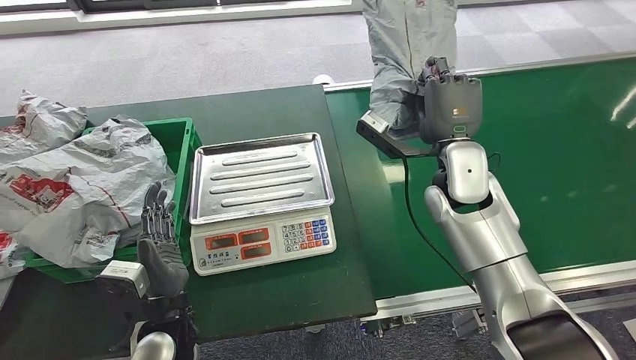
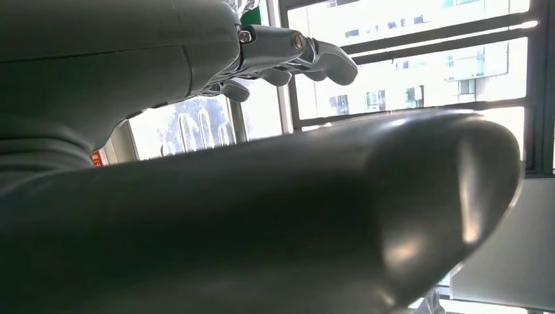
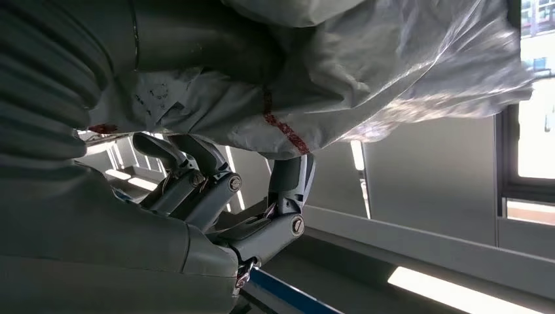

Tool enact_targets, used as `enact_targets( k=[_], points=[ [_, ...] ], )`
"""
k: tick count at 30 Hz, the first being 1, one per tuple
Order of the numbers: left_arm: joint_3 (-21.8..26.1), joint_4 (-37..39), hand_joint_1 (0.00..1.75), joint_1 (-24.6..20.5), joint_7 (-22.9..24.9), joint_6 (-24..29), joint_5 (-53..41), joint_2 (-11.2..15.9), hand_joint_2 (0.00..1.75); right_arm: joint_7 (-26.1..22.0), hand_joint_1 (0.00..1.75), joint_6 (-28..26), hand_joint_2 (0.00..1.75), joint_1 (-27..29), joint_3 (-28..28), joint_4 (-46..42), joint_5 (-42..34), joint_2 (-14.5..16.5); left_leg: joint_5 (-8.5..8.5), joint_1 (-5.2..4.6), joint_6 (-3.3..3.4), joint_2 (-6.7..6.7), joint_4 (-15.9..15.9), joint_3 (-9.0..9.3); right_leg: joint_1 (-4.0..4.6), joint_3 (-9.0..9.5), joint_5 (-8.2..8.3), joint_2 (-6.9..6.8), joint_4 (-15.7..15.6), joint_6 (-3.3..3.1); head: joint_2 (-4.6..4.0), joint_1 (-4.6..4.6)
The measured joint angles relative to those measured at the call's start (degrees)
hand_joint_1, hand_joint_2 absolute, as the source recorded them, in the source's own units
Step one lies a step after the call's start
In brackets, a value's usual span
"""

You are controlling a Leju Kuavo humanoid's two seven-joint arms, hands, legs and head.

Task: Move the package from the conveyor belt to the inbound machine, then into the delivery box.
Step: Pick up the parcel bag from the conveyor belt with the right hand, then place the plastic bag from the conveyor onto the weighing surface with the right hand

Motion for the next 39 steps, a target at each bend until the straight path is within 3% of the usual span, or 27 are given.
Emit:
enact_targets(
  k=[7,18,23,27,31,39],
  points=[
    [0.0,0.0,0.0,-0.1,-0.5,0.0,2.3,0.0,0.0,-1.5,1.75,2.0,1.75,-6.8,4.4,4.4,-2.1,2.4,0.01,-0.02,0.02,0.08,0.0,-0.02,-0.03,-0.04,0.02,0.08,0.0,0.02,0.0,-0.02],
    [0.0,1.7,0.0,-1.4,-3.0,0.0,6.7,0.2,0.0,-9.2,1.75,0.1,1.75,-14.5,10.6,19.0,-9.0,11.3,0.06,0.05,-0.03,0.11,0.0,0.0,0.06,-0.06,0.05,0.12,0.0,-0.03,0.0,-0.01],
    [-0.3,1.7,0.0,-3.2,-4.4,0.0,8.4,0.5,0.0,-16.2,1.75,-1.3,1.75,-12.6,14.2,23.9,-14.6,17.7,0.06,0.1,-0.04,0.17,0.0,0.02,0.12,-0.11,0.04,0.21,0.0,-0.05,0.0,-0.02],
    [-1.0,0.5,0.0,-4.0,-5.1,0.3,9.3,0.9,0.0,-19.0,1.75,-1.9,1.75,-9.8,18.6,25.1,-23.5,21.3,0.06,0.14,-0.04,0.16,0.0,-0.02,0.16,-0.14,0.03,0.19,0.0,-0.06,0.0,-0.02],
    [-1.8,-1.0,0.0,-4.9,-5.4,1.1,9.4,1.0,0.0,-20.0,1.75,-3.1,1.75,-7.0,24.6,25.8,-31.9,23.0,0.05,0.14,-0.04,0.15,0.0,-0.04,0.15,-0.14,0.03,0.18,0.0,-0.06,0.0,-0.02],
    [-3.0,-1.9,0.0,-6.8,-4.4,0.7,9.1,1.1,0.0,-20.1,1.75,-2.7,1.75,-4.8,28.8,28.5,-36.6,24.0,0.06,0.13,-0.04,0.14,0.0,-0.03,0.15,-0.14,0.06,0.17,0.0,-0.08,0.0,-0.02]
  ],
)
